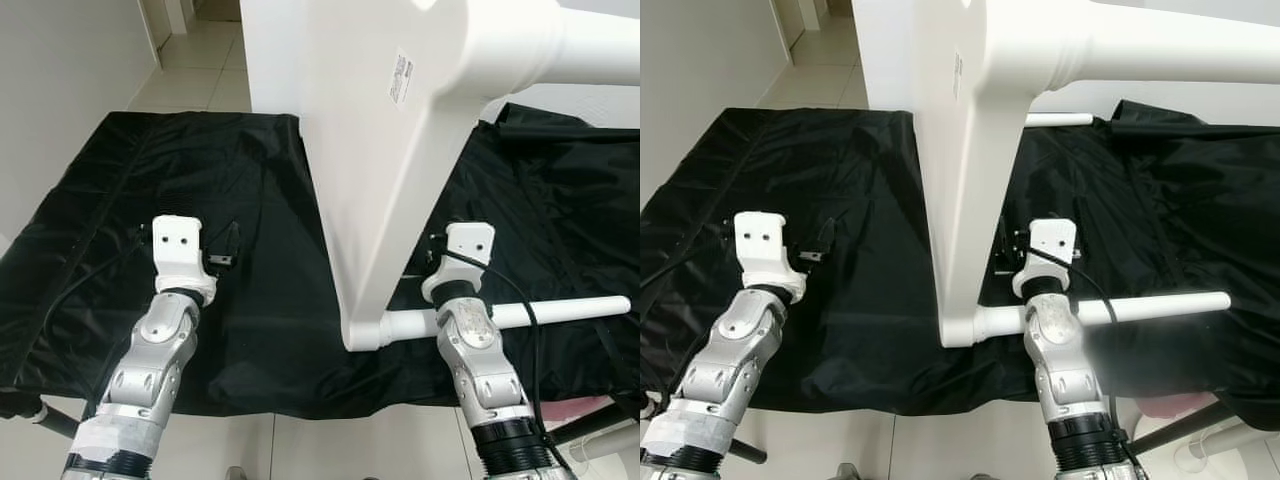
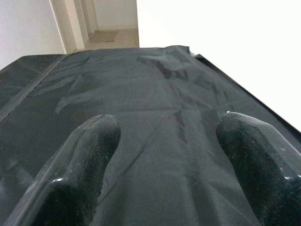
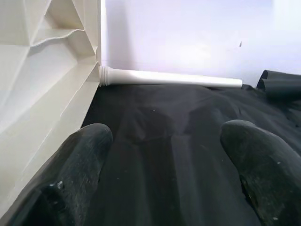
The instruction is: Building children table
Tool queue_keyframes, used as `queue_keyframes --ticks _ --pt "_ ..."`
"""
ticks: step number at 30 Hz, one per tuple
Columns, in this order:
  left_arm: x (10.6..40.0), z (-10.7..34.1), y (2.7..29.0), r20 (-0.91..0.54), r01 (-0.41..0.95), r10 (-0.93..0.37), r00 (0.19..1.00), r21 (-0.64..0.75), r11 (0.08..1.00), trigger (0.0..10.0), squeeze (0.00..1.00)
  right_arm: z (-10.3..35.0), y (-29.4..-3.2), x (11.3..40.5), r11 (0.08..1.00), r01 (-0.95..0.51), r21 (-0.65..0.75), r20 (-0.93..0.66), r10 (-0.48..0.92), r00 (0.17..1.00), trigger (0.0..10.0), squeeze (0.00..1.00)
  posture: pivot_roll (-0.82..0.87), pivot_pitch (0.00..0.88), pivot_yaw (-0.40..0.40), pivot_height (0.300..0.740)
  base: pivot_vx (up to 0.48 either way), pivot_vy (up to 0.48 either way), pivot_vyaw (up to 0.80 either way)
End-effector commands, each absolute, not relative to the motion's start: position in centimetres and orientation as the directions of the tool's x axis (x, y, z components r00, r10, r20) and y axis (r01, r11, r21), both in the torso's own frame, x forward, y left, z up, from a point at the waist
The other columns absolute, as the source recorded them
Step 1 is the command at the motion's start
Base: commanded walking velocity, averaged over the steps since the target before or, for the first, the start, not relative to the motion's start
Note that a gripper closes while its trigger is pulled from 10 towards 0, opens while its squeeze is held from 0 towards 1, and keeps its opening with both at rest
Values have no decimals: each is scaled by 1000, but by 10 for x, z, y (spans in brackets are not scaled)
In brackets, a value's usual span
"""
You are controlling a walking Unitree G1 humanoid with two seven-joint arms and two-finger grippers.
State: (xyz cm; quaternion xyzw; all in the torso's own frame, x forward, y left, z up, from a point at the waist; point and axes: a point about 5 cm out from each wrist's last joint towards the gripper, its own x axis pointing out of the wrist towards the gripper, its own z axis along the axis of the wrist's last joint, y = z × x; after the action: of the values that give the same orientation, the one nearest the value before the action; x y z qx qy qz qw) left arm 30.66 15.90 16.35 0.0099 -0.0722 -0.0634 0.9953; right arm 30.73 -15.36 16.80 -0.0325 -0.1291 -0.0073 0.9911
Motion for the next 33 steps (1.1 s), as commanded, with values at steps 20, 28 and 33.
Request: queue_keyframes --ticks 20,28,33 --pt "302 161 158 152 117 -124 981 53 992 10000 0 153 -151 288 998 61 -23 244 -53 968 10000 0 -32 100 -19 740 0 0 0" --pt "282 157 153 156 260 -272 950 95 961 10000 0 141 -156 271 996 80 -32 209 -72 975 10000 0 -22 106 -20 740 0 0 0" --pt "267 155 147 140 403 -413 900 98 910 10000 0 135 -155 261 999 19 -29 176 -14 984 10000 0 -17 103 -14 740 0 0 0"
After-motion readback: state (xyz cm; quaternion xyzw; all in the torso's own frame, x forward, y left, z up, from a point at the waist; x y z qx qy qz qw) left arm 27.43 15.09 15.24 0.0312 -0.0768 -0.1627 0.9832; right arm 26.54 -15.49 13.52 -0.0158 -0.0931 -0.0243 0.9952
